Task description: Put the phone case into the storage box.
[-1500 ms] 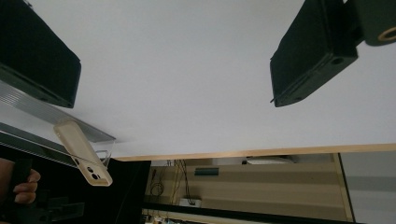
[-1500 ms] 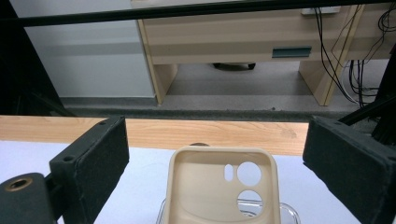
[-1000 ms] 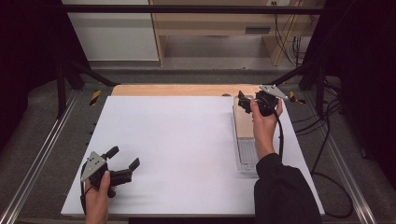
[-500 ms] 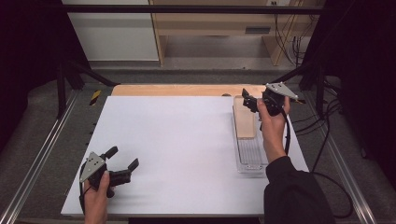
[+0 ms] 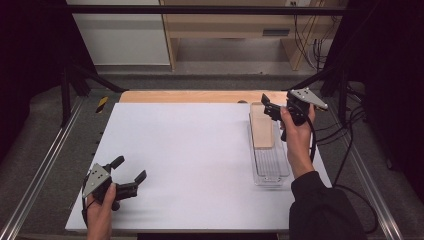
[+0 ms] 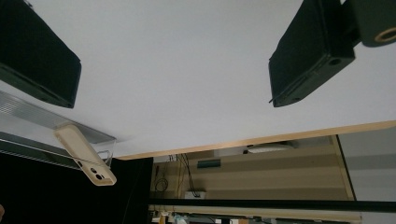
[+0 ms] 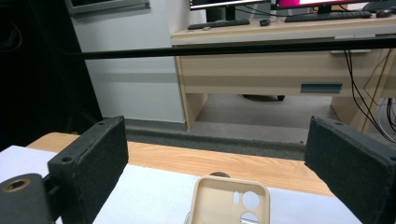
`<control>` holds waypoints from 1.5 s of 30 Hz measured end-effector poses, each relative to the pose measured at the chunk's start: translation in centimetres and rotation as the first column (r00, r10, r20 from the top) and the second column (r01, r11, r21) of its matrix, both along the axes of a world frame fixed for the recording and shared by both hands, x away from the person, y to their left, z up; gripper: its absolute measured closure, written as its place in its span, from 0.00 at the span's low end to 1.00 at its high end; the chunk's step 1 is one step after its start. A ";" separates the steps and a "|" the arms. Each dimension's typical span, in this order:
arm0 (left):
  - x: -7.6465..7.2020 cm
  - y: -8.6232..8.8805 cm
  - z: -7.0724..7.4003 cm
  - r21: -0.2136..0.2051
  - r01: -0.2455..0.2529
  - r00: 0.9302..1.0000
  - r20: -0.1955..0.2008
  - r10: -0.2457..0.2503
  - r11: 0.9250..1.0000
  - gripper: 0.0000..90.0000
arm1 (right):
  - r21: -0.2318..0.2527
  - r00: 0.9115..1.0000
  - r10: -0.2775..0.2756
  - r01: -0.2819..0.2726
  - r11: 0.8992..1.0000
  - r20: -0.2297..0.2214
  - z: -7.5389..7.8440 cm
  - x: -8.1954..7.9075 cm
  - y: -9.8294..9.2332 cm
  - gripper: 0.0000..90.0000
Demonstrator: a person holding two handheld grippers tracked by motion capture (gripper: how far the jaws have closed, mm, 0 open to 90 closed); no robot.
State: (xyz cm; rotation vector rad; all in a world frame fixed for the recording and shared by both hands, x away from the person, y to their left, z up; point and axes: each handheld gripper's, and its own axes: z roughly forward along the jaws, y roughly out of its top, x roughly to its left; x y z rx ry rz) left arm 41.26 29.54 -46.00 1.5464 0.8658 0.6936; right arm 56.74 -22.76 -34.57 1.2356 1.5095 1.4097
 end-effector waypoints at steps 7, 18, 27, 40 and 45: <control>0.0 0.1 0.0 0.003 -0.003 1.000 0.000 0.003 1.000 0.02 | -0.011 1.000 -0.003 0.003 1.000 0.021 0.5 -0.6 -0.3 0.08; 0.0 0.3 0.1 0.006 0.007 1.000 0.010 -0.007 1.000 0.02 | -0.050 0.998 0.046 -0.044 0.998 0.034 0.8 -1.3 -0.3 0.08; 0.0 0.6 0.0 0.005 0.000 1.000 0.007 0.000 1.000 0.02 | -0.061 0.995 0.084 -0.081 0.995 0.046 0.8 -2.2 -0.4 0.07; -0.2 1.0 0.3 0.015 0.002 1.000 0.016 -0.002 1.000 0.02 | -0.046 0.991 0.124 -0.121 0.992 0.056 1.2 -3.9 -1.8 0.05; -0.3 0.9 0.3 0.024 -0.001 1.000 0.017 0.001 1.000 0.02 | -0.048 0.987 0.151 -0.148 0.988 0.060 1.4 -4.6 -1.9 0.05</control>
